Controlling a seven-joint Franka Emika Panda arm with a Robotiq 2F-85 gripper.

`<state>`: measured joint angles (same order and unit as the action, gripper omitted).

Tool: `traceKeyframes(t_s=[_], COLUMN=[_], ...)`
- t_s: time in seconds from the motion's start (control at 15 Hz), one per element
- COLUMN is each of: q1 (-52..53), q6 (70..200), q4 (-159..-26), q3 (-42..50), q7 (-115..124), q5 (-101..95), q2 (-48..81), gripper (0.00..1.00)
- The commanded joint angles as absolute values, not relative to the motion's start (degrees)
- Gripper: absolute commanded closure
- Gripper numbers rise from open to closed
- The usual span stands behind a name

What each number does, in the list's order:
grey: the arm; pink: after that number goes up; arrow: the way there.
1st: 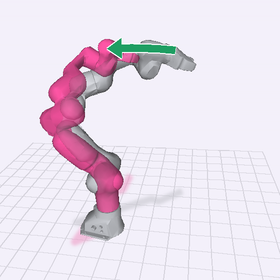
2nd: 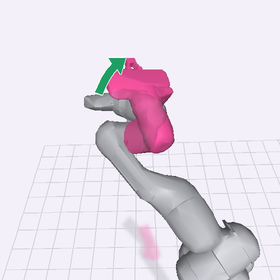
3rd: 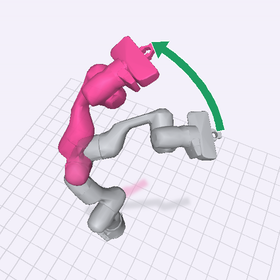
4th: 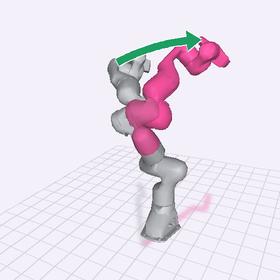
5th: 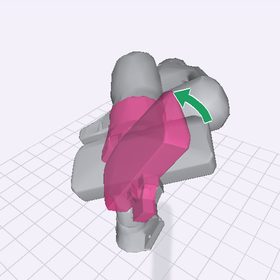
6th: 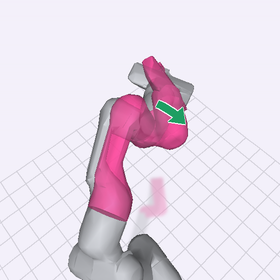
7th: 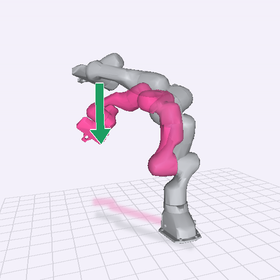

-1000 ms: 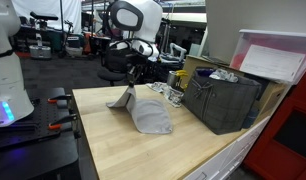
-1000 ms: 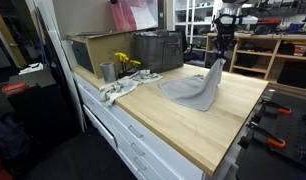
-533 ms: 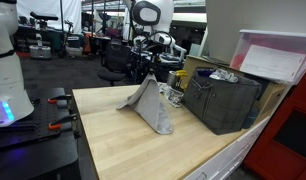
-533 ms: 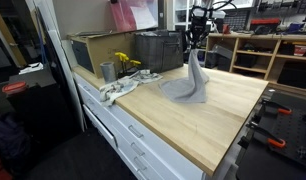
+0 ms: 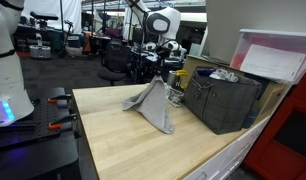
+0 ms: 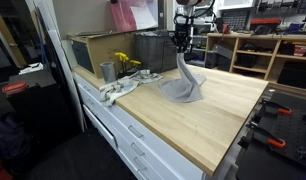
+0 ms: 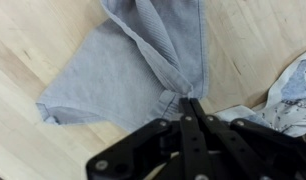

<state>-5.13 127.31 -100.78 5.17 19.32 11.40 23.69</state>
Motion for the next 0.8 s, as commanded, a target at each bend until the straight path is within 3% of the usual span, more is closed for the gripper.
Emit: traceKeyframes(t_s=[0.0, 0.53, 0.6, 0.73], q1=[-3.92, -1.94, -2.03, -2.22], q6=[121.92, 114.79, 114.22, 113.92], q4=[-91.33, -77.72, -76.71, -75.29], q3=[4.44, 4.31, 4.28, 4.37], q7=[19.05, 19.25, 19.19, 19.29], q5=[10.38, 7.67, 7.64, 7.56], q2=[29.17, 39.88, 40.79, 42.18], gripper=[0.99, 0.99, 0.72, 0.64])
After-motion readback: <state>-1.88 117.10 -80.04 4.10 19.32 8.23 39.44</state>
